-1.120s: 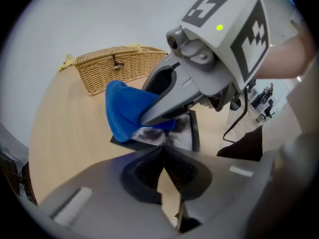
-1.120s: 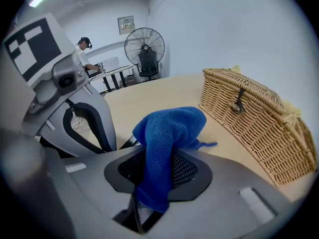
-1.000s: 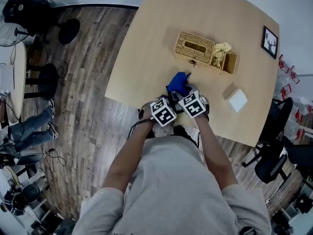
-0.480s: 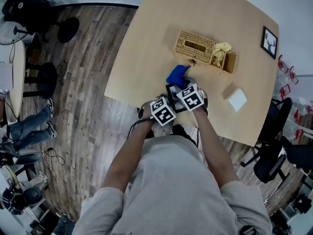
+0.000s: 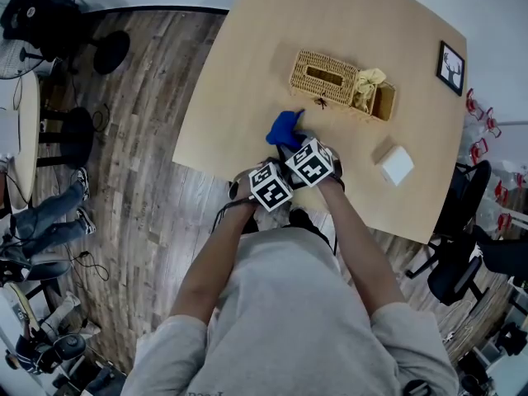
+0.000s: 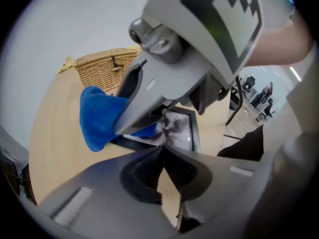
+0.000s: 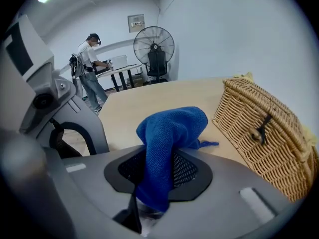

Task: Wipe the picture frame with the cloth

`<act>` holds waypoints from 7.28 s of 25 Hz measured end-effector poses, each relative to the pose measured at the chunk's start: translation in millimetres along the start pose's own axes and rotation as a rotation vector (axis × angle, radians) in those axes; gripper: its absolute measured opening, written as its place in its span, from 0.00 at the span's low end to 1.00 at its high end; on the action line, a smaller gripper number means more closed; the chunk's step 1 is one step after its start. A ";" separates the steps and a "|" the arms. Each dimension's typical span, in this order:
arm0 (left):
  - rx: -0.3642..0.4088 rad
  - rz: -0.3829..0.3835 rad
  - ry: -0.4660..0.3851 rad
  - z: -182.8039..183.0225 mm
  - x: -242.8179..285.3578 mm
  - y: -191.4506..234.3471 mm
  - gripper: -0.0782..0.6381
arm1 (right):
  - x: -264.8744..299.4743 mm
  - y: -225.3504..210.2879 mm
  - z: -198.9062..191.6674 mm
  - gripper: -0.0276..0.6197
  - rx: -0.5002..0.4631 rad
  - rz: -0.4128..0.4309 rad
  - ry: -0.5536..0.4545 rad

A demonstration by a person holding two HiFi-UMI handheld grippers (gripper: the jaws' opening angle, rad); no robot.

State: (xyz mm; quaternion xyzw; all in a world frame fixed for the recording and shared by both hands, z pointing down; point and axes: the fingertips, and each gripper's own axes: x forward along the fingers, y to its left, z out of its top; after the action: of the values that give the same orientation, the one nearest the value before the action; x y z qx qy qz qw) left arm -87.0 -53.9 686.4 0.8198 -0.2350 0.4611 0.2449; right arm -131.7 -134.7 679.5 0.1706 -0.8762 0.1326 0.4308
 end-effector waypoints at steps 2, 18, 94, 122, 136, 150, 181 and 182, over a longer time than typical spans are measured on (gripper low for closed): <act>0.002 0.004 -0.001 -0.2 0.6 0.1 0.18 | 2.5 4.7 2.0 0.21 -0.009 0.017 0.006; 0.006 0.019 -0.004 -1.7 0.1 -0.8 0.18 | -5.6 35.3 -12.9 0.21 -0.071 0.201 0.054; -0.009 0.027 -0.016 -4.4 -3.7 -3.1 0.18 | -74.1 78.2 -111.6 0.21 0.333 -0.048 0.025; -0.262 0.250 -0.100 -3.8 -6.3 6.8 0.18 | -112.2 5.3 -149.5 0.21 0.221 -0.009 0.019; -0.509 0.429 -0.323 -21.1 -62.5 -20.6 0.18 | -161.6 -31.3 -143.0 0.21 0.320 -0.117 -0.162; -0.604 0.390 -0.490 -8.5 -86.1 -38.4 0.18 | -162.1 -19.0 -118.7 0.21 0.291 -0.133 -0.202; -0.575 0.414 -0.452 -3.5 -80.1 -34.7 0.18 | -152.2 -8.8 -108.3 0.21 0.248 -0.056 -0.220; -0.574 0.414 -0.452 -2.6 -79.9 -34.4 0.18 | -152.1 -9.2 -108.0 0.21 0.246 -0.054 -0.219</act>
State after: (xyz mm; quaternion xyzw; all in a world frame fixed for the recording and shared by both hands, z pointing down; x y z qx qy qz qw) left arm -104.7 -13.1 611.6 0.7343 -0.5615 0.2251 0.3080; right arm 35.5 -73.9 622.7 0.2591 -0.8902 0.2076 0.3119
